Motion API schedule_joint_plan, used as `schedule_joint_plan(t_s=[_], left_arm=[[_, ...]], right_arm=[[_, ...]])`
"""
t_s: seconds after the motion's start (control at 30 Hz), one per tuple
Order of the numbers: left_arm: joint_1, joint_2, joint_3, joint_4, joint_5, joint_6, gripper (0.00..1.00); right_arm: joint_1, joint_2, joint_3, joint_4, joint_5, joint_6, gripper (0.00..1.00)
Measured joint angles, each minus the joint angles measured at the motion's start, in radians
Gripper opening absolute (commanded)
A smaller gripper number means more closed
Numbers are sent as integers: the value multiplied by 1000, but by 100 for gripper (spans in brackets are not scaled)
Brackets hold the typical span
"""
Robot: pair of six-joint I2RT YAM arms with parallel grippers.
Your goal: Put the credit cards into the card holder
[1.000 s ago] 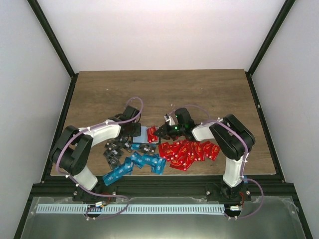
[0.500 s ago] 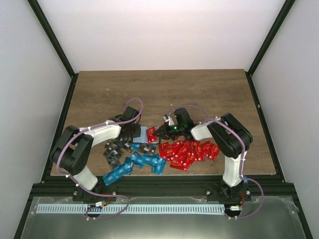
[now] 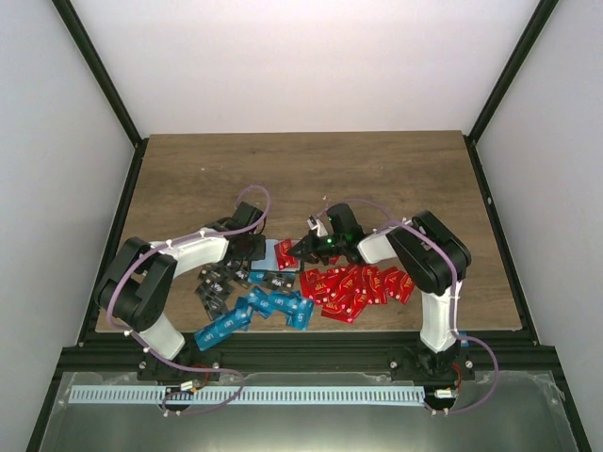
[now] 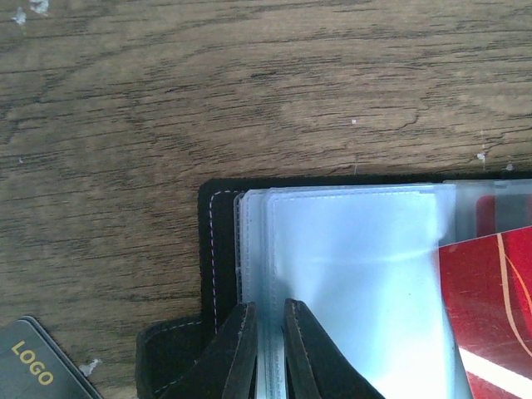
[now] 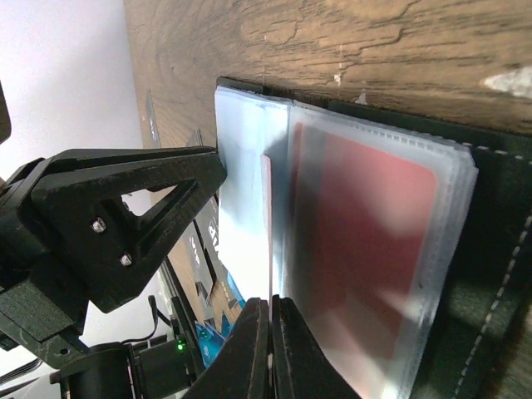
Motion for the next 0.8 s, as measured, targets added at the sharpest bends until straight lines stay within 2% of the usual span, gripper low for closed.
schedule_joint_plan(t_s=[0.8], left_arm=[[2,0,-4,6,10,0,12]], right_arm=[[10,70,34,92,-15,31,1]])
